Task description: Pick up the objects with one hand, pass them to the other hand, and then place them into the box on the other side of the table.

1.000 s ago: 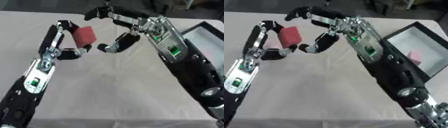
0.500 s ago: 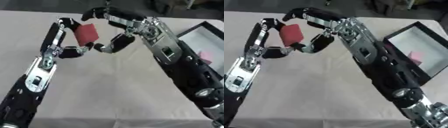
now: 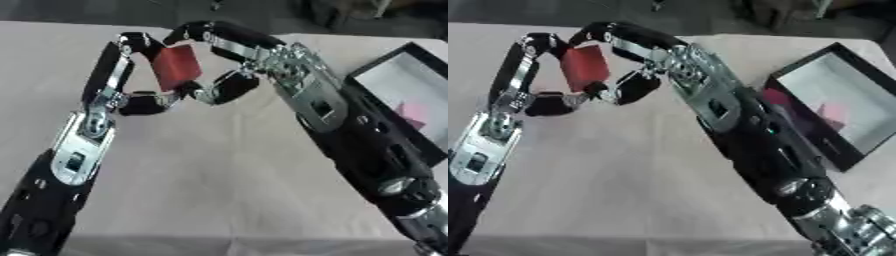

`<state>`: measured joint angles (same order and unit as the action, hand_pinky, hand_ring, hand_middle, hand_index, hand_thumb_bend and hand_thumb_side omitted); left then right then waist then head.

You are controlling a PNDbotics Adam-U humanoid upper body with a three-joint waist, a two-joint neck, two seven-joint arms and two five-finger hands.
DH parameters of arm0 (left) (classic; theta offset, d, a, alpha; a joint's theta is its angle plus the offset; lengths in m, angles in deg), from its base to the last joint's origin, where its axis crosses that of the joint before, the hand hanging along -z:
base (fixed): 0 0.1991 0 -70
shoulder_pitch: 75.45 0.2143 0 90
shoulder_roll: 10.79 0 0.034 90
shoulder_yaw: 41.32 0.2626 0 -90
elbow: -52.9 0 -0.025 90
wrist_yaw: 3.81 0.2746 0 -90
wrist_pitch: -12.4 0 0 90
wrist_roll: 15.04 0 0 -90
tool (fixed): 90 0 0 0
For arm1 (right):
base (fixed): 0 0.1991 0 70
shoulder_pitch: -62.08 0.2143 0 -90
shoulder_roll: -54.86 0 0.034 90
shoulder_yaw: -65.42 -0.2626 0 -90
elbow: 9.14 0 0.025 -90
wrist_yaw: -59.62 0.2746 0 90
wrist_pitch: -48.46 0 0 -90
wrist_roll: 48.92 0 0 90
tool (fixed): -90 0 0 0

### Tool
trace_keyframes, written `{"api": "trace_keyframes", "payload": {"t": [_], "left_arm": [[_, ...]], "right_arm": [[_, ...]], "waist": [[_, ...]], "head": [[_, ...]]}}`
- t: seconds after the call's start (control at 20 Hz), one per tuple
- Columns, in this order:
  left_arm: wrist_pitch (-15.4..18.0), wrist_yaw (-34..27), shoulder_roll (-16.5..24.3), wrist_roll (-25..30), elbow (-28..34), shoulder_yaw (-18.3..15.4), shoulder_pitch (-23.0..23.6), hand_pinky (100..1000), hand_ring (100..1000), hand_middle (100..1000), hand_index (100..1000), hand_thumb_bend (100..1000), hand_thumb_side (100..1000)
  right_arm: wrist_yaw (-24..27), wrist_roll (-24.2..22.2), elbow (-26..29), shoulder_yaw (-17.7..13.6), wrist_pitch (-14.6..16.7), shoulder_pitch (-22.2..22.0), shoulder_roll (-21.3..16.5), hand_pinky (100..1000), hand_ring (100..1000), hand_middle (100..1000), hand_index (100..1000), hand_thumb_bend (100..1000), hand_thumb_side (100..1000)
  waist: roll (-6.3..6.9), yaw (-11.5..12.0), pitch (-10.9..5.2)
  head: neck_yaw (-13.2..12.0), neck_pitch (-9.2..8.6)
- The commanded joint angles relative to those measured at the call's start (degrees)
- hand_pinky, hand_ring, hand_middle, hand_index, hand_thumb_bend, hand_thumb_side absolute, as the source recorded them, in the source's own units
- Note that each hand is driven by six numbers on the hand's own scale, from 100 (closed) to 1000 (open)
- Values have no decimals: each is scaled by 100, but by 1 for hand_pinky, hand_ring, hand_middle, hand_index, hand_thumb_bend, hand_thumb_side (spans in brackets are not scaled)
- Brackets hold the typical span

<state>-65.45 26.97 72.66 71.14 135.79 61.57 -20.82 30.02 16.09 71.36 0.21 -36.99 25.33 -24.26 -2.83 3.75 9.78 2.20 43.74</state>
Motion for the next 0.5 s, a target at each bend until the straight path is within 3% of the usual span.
{"api": "trace_keyframes", "payload": {"t": [0.05,0.25,0.5], "left_arm": [[50,50,-10,-19,137,17,-115,683,456,380,467,100,100],[127,74,-12,-89,158,23,-121,682,456,380,467,100,100],[172,112,-31,-130,138,25,-122,682,457,380,468,100,100]], "right_arm": [[-69,75,29,-32,-57,116,29,954,953,875,904,191,100],[-112,56,-7,-22,-70,119,40,952,944,834,875,180,100],[-4,234,-40,-48,-167,106,61,942,865,618,690,127,100]], "waist": [[38,12,-71],[40,25,-54],[41,27,-41]], "head": [[37,7],[54,8],[54,18]]}}
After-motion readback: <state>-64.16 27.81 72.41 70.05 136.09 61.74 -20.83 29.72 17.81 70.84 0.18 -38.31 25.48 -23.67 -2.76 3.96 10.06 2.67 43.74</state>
